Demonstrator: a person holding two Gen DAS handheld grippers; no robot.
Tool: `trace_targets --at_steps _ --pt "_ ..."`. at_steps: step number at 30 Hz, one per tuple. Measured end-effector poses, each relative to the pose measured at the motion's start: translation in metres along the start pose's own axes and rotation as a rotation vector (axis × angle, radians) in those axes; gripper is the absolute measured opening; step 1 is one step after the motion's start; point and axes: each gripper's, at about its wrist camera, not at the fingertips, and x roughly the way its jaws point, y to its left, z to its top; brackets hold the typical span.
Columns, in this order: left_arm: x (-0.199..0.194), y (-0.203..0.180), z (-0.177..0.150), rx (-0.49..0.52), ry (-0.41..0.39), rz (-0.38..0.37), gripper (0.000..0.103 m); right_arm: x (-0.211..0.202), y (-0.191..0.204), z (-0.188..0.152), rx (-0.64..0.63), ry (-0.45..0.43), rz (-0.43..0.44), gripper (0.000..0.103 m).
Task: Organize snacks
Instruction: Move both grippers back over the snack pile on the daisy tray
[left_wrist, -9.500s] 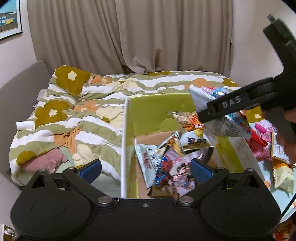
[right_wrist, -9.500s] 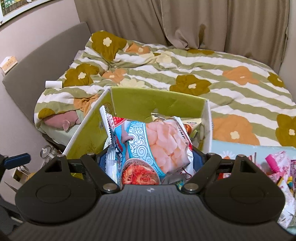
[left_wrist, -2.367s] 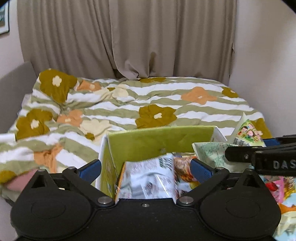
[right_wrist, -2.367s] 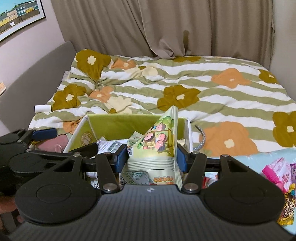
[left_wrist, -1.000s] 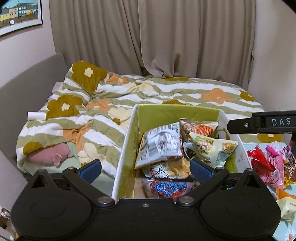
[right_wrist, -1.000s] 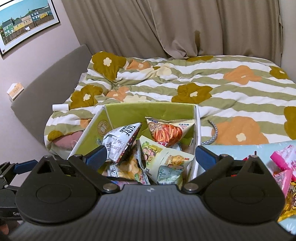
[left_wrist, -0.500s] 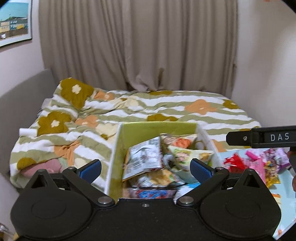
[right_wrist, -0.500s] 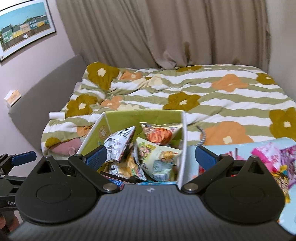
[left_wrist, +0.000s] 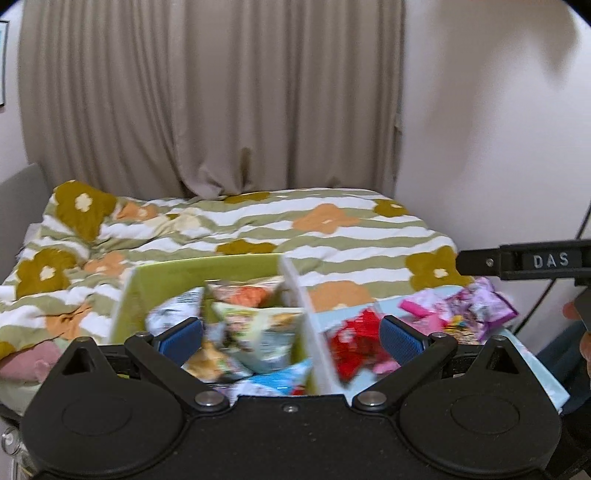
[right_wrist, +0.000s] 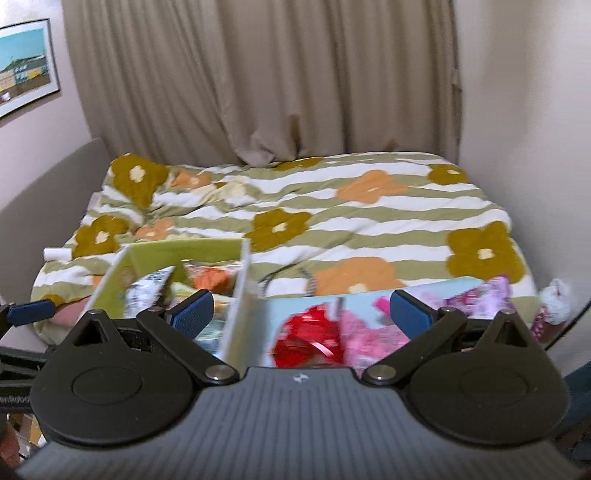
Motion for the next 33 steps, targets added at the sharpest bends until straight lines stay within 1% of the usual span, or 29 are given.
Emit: trace_targets --at_steps 2,4,8,10,13,17,23,27,30,33 --pt "0.006 -0.02 -0.001 -0.004 0.017 -0.013 0.103 0.0 -0.023 0.0 0.0 0.006 -0.015 0.103" --pt "0.014 -0.042 -0.001 -0.007 0.04 -0.044 0.103 0.0 -0.046 -0.001 -0.004 0.028 -0.026 0.103" --pt "0.032 -0.088 -0.004 0.022 0.076 -0.067 0.103 0.003 -0.087 -0.004 -0.006 0.057 -0.027 0.103" --pt "0.043 -0.108 -0.009 0.013 0.107 -0.091 0.103 0.009 -0.107 -0.006 -0.002 0.079 -0.021 0.103" --pt "0.059 -0.132 -0.017 -0.003 0.158 -0.126 0.103 0.015 -0.131 -0.01 -0.008 0.104 -0.01 0.103" --pt "0.079 -0.167 -0.032 0.017 0.215 -0.137 0.103 0.032 -0.156 -0.015 -0.026 0.139 0.009 0.103" --pt "0.113 -0.212 -0.063 0.098 0.3 -0.088 0.103 0.058 -0.181 -0.026 -0.048 0.192 0.046 0.103" --pt "0.13 -0.228 -0.084 0.142 0.348 -0.068 0.103 0.075 -0.19 -0.035 -0.048 0.213 0.067 0.103" --pt "0.143 -0.238 -0.095 0.186 0.368 -0.04 0.103 0.088 -0.194 -0.042 -0.054 0.229 0.08 0.103" --pt "0.151 -0.242 -0.102 0.206 0.385 -0.023 0.103 0.098 -0.194 -0.049 -0.061 0.246 0.103 0.103"
